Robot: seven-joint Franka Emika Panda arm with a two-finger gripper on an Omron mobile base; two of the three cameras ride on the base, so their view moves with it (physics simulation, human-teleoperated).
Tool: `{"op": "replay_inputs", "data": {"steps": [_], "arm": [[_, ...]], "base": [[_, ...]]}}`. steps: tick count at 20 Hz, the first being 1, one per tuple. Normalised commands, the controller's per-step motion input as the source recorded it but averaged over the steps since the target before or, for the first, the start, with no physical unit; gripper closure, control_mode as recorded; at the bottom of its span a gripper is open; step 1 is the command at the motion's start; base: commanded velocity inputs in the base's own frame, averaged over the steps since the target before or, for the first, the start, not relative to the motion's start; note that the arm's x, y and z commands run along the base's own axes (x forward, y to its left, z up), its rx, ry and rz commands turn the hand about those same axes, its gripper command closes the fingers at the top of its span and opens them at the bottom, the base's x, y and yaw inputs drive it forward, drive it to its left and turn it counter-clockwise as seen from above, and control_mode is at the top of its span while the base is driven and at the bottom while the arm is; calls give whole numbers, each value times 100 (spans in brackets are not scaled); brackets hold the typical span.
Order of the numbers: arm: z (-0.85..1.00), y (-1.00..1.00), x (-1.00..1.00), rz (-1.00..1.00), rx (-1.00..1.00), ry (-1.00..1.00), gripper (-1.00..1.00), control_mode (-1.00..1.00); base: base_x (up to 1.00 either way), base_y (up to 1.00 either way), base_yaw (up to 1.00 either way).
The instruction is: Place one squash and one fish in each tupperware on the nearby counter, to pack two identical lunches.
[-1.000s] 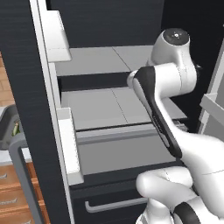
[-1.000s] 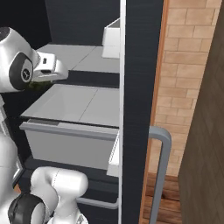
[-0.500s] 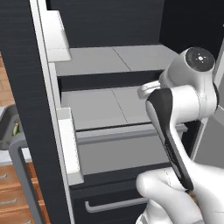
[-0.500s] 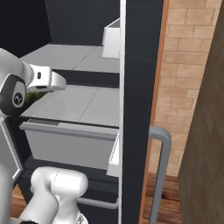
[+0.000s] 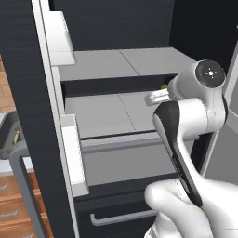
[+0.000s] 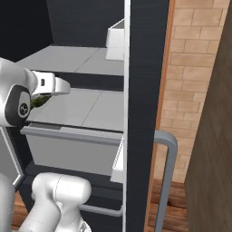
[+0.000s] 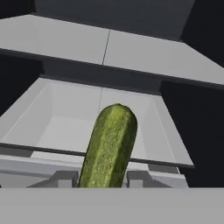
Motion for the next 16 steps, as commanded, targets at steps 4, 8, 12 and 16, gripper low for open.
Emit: {"op": "replay_inputs", "data": {"steps": [4,8,12,16], "arm": [[0,0,0,0,0,0,100,100],[0,0,0,0,0,0,100,100],[0,0,0,0,0,0,100,100],[0,0,0,0,0,0,100,100]], "base": [[-45,0,0],[-75,0,0],[-92,0,0],[-100,0,0]]}}
